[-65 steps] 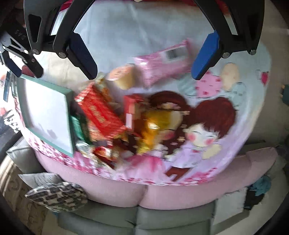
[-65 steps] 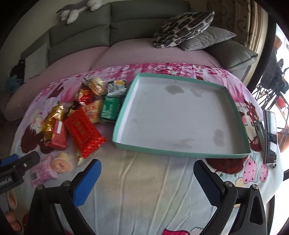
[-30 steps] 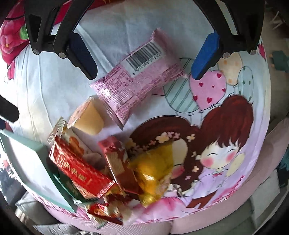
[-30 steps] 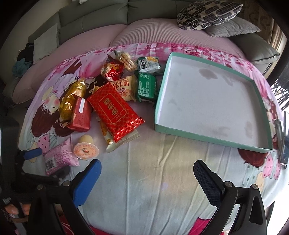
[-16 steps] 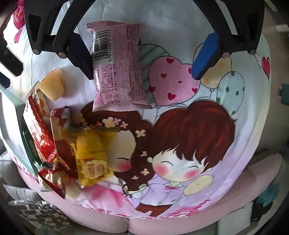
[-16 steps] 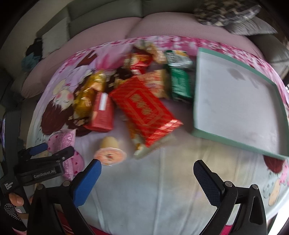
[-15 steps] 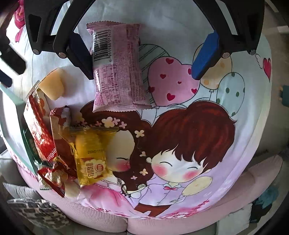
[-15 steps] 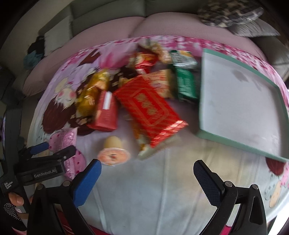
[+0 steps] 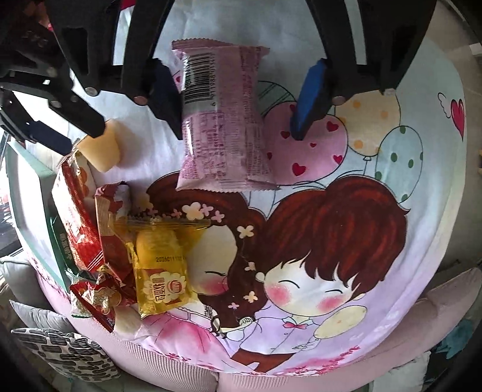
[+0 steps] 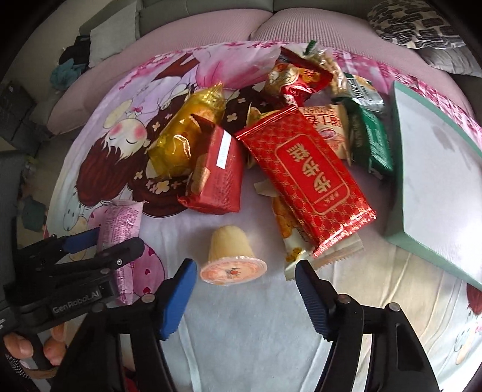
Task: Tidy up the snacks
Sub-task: 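Grasp the pink wrapped bun with the left gripper while the right gripper grasps the yellow pudding cup, then carry both snacks to the white tray and open both grippers to release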
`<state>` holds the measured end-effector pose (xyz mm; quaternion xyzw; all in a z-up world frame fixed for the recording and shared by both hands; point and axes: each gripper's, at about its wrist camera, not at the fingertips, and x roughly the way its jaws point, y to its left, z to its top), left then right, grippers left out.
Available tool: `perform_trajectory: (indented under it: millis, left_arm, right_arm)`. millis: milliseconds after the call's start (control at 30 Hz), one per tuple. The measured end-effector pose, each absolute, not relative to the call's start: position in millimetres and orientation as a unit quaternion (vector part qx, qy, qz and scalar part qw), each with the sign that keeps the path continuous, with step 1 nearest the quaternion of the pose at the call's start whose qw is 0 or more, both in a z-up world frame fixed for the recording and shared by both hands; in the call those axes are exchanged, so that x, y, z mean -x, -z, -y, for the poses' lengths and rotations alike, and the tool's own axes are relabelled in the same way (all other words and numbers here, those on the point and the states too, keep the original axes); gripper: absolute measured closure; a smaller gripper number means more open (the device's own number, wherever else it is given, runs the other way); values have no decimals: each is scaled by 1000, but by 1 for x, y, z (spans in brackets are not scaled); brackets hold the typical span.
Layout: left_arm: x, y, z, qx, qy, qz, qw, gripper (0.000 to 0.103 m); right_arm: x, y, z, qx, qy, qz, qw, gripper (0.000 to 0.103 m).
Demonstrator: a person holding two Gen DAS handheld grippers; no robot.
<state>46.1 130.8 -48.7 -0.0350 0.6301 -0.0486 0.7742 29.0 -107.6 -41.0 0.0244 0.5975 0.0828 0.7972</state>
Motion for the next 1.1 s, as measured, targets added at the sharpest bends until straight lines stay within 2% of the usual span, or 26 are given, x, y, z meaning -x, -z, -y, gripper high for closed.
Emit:
perform_trajectory:
  millis: [100, 433, 600, 933, 1100]
  left_arm:
    - [-51, 51, -126, 34, 51, -633, 771, 41]
    - [-55, 56, -90, 15, 44, -634, 772, 50]
    - [-56, 56, -75, 11, 44, -632, 774, 59]
    - [-56, 61, -58, 6, 35, -630, 776, 59]
    - [-53, 56, -59, 18, 39, -630, 776, 64]
  right_arm:
    - [-36, 47, 105, -28, -86, -605, 791, 36]
    - [-42, 58, 94, -7, -92, -613, 785, 52]
    - [-40, 59, 87, -2, -98, -614, 784, 54]
    - [-37, 72, 77, 12, -95, -610, 786, 55]
    - [-34, 67, 79, 1, -99, -606, 789, 56]
